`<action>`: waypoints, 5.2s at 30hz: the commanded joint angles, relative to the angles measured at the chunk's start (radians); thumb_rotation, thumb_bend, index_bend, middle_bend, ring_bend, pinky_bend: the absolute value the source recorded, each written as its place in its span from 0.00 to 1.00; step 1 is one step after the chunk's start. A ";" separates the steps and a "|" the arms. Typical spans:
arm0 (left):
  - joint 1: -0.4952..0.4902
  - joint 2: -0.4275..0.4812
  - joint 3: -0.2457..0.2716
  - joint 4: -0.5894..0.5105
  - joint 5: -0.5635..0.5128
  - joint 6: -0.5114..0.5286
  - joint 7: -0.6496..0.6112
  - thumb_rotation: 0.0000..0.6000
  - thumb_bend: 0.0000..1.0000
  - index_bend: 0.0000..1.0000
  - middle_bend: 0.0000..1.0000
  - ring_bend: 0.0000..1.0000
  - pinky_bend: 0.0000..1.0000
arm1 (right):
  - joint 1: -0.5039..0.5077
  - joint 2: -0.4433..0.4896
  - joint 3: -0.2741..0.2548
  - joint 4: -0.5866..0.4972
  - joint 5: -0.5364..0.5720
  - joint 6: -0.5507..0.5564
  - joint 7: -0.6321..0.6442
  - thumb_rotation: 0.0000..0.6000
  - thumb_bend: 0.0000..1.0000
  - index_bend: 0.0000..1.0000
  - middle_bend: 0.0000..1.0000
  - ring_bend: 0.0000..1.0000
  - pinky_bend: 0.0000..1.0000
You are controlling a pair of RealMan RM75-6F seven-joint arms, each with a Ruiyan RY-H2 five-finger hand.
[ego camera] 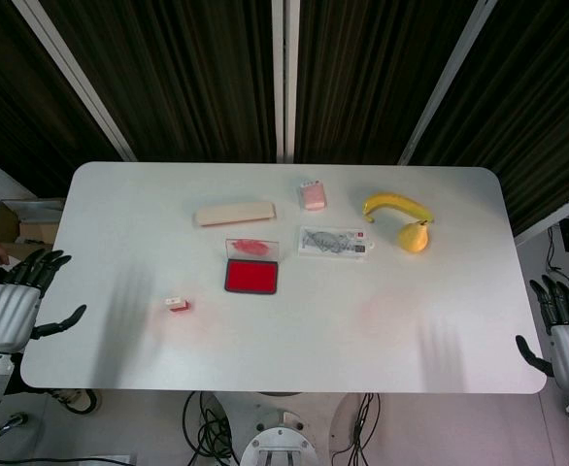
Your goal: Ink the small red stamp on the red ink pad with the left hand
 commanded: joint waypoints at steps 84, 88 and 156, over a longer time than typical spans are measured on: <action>-0.252 -0.485 -0.022 0.229 -0.147 -0.355 0.247 1.00 0.26 0.51 0.58 0.94 1.00 | -0.022 0.009 0.017 0.023 0.048 -0.006 0.030 1.00 0.22 0.00 0.00 0.00 0.00; -0.256 -0.482 -0.024 0.224 -0.154 -0.364 0.232 1.00 0.26 0.52 0.59 0.94 1.00 | -0.021 0.009 0.017 0.025 0.049 -0.010 0.030 1.00 0.23 0.00 0.00 0.00 0.00; -0.819 -0.588 -0.199 0.281 -0.844 -0.855 0.350 1.00 0.54 0.64 0.70 0.97 1.00 | -0.028 0.006 0.023 0.041 0.069 -0.016 0.038 1.00 0.23 0.00 0.00 0.00 0.00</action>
